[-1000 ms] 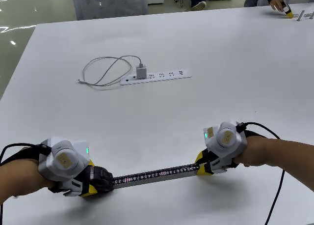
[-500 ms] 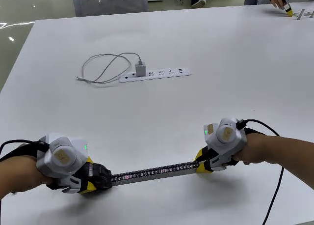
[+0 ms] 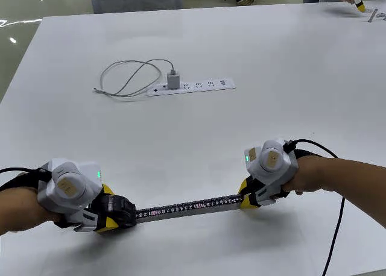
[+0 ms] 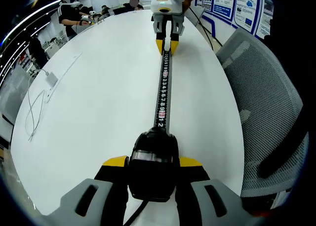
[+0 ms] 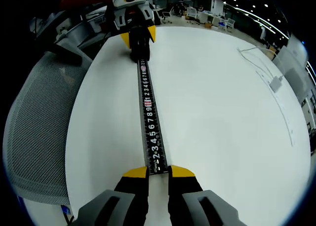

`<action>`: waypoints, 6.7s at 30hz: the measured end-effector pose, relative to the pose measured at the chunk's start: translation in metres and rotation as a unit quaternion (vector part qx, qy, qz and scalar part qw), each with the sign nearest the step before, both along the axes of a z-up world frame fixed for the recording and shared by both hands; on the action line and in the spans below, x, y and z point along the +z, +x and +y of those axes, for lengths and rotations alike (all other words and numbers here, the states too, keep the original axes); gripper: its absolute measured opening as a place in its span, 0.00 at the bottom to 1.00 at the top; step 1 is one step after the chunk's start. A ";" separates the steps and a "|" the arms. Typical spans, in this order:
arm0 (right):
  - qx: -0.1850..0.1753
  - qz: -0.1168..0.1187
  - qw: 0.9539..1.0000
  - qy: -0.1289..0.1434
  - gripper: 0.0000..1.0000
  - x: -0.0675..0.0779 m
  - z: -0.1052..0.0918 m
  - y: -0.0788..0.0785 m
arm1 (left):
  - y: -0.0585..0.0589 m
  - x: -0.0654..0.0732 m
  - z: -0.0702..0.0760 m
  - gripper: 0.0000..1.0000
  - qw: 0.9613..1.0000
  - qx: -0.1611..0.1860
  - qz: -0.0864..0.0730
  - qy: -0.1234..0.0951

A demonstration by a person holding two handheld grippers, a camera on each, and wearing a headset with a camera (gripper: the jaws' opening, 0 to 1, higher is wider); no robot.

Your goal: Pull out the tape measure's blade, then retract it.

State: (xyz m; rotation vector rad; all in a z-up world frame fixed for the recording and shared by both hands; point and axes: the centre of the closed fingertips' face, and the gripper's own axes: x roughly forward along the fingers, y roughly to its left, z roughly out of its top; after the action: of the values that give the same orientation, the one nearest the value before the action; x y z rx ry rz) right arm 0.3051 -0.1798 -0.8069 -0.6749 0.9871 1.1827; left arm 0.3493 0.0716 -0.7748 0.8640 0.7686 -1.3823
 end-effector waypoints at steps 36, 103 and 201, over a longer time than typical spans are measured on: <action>0.054 -0.016 0.997 -0.054 0.14 0.000 -0.005 -0.002 | 0.000 0.003 0.001 0.33 1.000 -0.015 0.016 0.010; -0.140 -0.059 0.986 0.067 0.99 0.035 -0.007 -0.019 | -0.022 0.025 0.022 0.99 0.966 0.214 0.070 -0.130; -0.286 -0.130 0.945 0.096 0.99 0.057 -0.084 -0.095 | -0.028 0.044 0.067 0.99 0.915 0.357 -0.010 -0.190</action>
State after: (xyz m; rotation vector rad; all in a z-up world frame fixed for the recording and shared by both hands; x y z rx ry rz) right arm 0.2101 -0.2639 -0.7495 -0.3380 0.7581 0.6445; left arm 0.3209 0.1389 -0.7305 0.2368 0.6716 -0.8162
